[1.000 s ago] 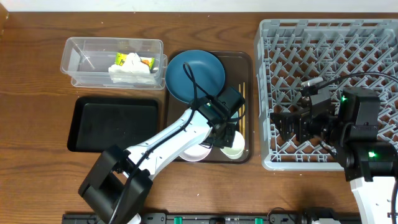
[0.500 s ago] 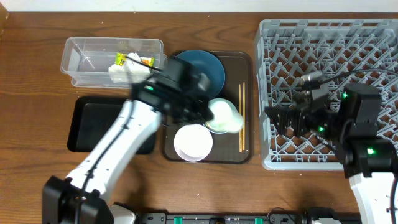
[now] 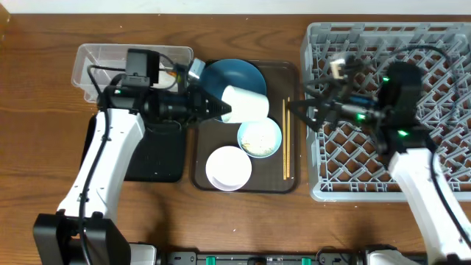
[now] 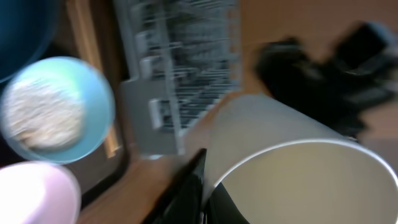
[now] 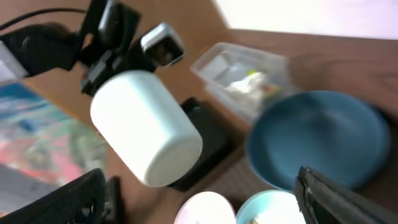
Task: Sort waste into correct bins and load items into the dishwasher rack
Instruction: 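Lift white cup with left gripper and hand it to right gripper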
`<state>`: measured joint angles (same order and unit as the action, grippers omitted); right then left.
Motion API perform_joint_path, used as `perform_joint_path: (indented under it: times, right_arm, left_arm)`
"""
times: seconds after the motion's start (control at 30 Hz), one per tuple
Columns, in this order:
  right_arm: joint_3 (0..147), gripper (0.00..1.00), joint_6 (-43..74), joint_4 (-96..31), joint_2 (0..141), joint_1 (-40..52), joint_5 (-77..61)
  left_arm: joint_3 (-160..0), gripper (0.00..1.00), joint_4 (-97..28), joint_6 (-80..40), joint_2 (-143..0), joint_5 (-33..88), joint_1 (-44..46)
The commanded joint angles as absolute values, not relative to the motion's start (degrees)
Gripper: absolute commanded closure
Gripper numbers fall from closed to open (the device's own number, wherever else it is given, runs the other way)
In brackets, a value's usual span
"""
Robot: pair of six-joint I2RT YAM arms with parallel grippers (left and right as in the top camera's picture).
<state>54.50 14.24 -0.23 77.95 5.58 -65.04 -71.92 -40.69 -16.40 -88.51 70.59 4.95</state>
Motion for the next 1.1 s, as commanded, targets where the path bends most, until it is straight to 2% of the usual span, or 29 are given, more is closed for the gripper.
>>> perform_joint_path:
  times: [0.0, 0.3, 0.43, 0.57, 0.73, 1.07]
  right_arm:
    - [54.08, 0.06, 20.27, 3.92, 80.75, 9.13, -69.52]
    - [54.08, 0.02, 26.17, 21.04, 83.44, 15.46, -70.61]
    - [54.08, 0.02, 26.57, 22.96, 83.44, 15.46, -72.44]
    - [54.08, 0.07, 26.55, 22.98, 83.59, 15.49, -73.14]
    - [54.08, 0.23, 26.61, 25.63, 83.59, 15.75, -73.87]
    - [54.08, 0.26, 28.67, 31.14, 83.59, 18.24, -75.94]
  left_arm:
    - [-72.27, 0.94, -39.62, -15.07, -88.75, 80.93, 4.67]
    - [-72.27, 0.94, -39.7, -15.03, -88.75, 84.49, 4.67]
    - [-72.27, 0.94, -39.13, -15.05, -88.75, 87.09, 4.67]
    - [-72.27, 0.94, -38.02, -15.05, -88.75, 89.84, 4.67]
    - [-72.27, 0.94, -38.04, -15.03, -88.75, 89.78, 4.69]
    - [-72.27, 0.93, -38.04, -15.03, -88.75, 89.76, 4.69]
